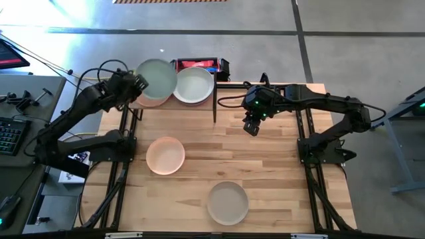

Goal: Place and stack plates onto a shelf
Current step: Stack the light blue plate on top of the orange plate on the shelf

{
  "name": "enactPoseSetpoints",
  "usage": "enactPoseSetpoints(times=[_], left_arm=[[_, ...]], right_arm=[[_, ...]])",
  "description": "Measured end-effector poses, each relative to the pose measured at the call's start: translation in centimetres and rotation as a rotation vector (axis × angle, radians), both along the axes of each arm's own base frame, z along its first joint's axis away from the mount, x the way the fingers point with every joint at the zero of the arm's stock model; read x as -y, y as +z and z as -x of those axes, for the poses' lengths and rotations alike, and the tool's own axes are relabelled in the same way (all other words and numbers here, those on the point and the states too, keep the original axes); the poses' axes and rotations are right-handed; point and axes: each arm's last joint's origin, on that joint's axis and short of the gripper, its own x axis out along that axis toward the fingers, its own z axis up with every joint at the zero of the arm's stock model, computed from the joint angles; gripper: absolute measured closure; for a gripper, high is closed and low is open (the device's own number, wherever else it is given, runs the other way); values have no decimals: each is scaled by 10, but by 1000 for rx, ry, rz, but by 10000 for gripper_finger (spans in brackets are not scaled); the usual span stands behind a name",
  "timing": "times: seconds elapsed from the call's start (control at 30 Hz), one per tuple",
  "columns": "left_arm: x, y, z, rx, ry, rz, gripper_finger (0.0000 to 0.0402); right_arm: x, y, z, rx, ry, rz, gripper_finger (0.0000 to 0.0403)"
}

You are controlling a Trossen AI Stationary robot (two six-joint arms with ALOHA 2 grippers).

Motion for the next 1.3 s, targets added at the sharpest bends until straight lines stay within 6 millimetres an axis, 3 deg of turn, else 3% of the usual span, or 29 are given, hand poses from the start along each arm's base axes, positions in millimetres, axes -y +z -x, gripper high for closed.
enactPoseSetpoints(times=[0.13,0.63,0.93,1.3], left_arm=[[5,-8,8,-56,47,100,393],[-2,-10,19,-135,138,104,393],[-19,-22,6,-169,93,219,393],[-22,-24,4,-181,94,231,392]], right_arm=[[0,0,0,0,0,0,270],[0,0,0,1,-2,-1,269],[0,0,0,3,-3,-1,269],[0,0,0,2,-3,-1,269]])
